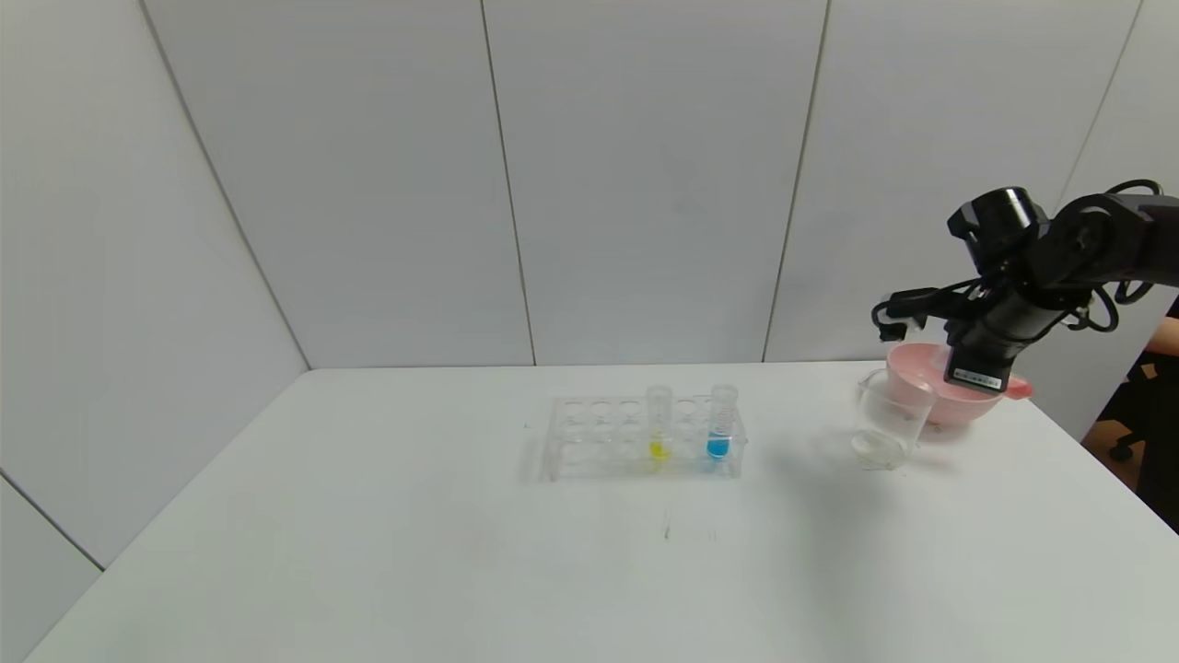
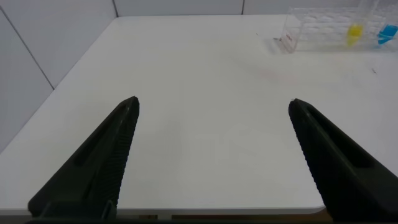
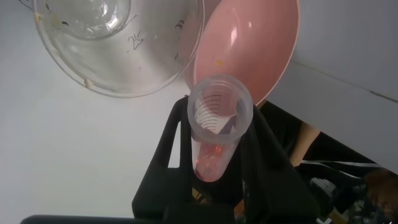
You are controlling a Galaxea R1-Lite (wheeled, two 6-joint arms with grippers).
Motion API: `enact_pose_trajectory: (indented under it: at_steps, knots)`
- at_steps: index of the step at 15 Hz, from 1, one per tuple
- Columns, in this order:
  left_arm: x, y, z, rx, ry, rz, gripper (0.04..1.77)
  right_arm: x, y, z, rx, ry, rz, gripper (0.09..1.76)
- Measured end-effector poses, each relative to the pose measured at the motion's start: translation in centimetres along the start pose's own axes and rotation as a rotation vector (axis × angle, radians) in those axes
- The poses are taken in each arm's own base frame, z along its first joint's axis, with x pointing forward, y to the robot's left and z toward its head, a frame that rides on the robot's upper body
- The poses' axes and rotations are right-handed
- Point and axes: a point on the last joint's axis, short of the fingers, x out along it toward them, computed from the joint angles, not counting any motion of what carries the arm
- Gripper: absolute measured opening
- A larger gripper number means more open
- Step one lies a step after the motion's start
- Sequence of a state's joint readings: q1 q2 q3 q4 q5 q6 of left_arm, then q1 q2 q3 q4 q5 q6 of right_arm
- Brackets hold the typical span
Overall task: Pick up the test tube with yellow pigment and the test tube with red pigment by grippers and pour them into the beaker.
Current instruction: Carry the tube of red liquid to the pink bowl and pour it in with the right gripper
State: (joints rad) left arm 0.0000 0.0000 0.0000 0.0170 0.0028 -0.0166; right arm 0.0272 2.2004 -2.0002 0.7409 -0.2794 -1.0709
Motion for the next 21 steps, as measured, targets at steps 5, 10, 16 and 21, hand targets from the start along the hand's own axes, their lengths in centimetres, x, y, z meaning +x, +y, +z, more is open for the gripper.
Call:
enact_pose_trajectory:
  at_steps: [5, 10, 16, 21]
  knots:
    - [0.0, 0.0, 0.0, 0.0, 0.0, 0.0, 1.72, 0.0, 0.0, 0.6, -0.028, 0.026, -0.051, 0.51]
    - [0.0, 0.0, 0.0, 0.0, 0.0, 0.0, 1.72, 0.1, 0.0, 0.7, -0.048, 0.055, -0.064, 0.51]
    - [0.0, 0.0, 0.0, 0.0, 0.0, 0.0, 1.72, 0.1, 0.3, 1.1, -0.072, 0.107, -0.092, 0.51]
    - [0.0, 0.0, 0.0, 0.0, 0.0, 0.0, 1.72, 0.0, 0.4, 1.6, -0.112, 0.164, -0.138, 0.51]
